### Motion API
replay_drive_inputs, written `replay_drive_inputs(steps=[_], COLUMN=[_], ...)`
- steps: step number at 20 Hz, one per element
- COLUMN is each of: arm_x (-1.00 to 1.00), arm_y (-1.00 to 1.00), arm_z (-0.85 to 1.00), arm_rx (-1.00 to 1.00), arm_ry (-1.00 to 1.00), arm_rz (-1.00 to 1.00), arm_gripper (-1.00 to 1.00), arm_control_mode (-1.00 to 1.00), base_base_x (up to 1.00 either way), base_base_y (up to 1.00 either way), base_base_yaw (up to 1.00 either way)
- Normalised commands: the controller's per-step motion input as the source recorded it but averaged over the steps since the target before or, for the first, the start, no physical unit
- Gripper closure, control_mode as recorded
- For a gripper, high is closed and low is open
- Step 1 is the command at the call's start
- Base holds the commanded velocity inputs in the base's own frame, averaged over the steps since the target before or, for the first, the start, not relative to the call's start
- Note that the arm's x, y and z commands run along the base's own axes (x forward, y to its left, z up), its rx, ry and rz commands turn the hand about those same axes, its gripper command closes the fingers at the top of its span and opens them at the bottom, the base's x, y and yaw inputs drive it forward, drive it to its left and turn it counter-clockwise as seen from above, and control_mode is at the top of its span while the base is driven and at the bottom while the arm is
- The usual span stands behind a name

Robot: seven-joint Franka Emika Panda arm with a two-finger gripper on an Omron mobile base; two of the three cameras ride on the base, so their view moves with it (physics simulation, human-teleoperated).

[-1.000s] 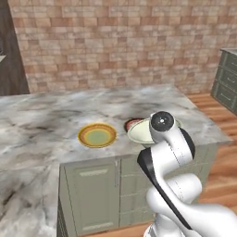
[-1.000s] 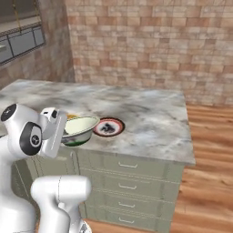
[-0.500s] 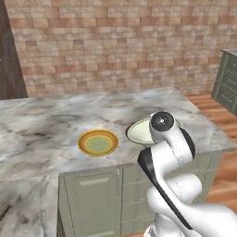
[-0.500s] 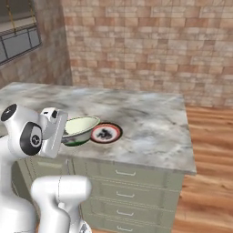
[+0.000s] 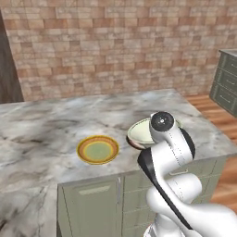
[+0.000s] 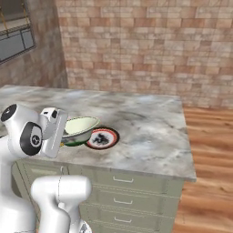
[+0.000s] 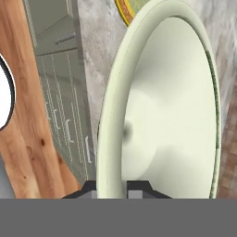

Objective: Move the bowls from the cabinet to the plates on the dining table.

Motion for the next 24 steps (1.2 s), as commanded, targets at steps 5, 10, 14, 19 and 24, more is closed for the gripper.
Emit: replay_drive_inputs(steps=[5, 10, 14, 19, 24], arm_x=[0.0, 0.0, 0.0, 0.0, 0.0], arm_y=[0.0, 0.0, 0.0, 0.0, 0.0], arm_z=[0.0, 0.0, 0.0, 0.0, 0.0], arm_rx=[0.0, 0.0, 0.0, 0.0, 0.0], arm_ry=[0.0, 0.0, 0.0, 0.0, 0.0], arm_rz=[0.0, 0.0, 0.0, 0.0, 0.0], arm_gripper=[1.0, 1.0, 1.0, 1.0, 1.0], arm_control_mode=[1.0, 1.0, 1.0, 1.0, 1.0], base_base_x=[0.16, 0.12, 0.15, 0.19, 0.06], base_base_y=[0.31, 0.39, 0.28, 0.15, 0.2], base_base_yaw=[-0.08, -0.09, -0.04, 0.0, 0.0])
